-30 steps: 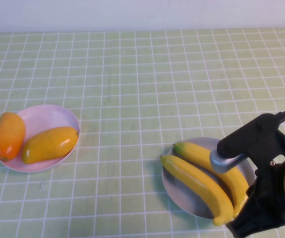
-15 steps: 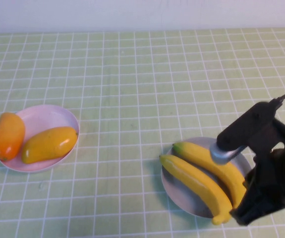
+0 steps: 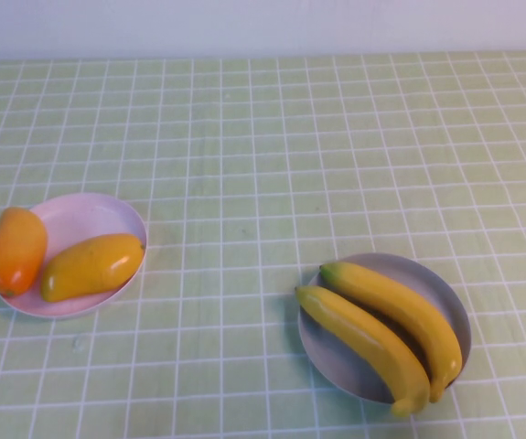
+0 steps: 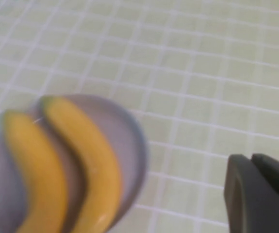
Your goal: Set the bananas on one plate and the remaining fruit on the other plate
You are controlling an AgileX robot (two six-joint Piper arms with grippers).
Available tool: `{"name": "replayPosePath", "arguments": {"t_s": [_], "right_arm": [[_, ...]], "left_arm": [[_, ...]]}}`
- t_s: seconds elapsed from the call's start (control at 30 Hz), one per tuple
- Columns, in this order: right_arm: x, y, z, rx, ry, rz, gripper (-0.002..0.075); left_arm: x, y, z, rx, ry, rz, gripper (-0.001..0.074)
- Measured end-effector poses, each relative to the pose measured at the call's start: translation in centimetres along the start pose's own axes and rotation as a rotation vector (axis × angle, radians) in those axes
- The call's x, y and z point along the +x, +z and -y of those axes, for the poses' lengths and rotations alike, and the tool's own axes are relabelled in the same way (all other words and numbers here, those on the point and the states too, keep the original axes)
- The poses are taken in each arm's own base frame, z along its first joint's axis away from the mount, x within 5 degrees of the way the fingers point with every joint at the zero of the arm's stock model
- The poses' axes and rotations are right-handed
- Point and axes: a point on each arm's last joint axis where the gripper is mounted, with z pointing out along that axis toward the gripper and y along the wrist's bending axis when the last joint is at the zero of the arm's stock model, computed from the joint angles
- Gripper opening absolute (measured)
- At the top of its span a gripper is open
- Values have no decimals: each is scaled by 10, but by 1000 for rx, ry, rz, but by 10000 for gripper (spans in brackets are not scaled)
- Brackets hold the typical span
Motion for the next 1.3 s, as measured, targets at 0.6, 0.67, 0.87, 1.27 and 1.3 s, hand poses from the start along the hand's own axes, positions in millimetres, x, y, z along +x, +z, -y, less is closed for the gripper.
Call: {"name": "replayPosePath", "arguments": {"t_s": [0.6,0.67,0.87,1.27,1.3], "right_arm": [[98,-39,3,247,35,527,-15],[107,-36,2,250,36,540,-15],[122,-22,3,215,50,521,-15],[124,-20,2,196,69,533,-15],[125,-19,2,197,70,532,-15]], "left_arm": [[0,0,0,0,0,0,4],[0,0,0,0,0,0,4],[0,0,0,0,0,0,4],[0,0,0,0,0,1,4],[0,0,0,0,0,1,4]]}}
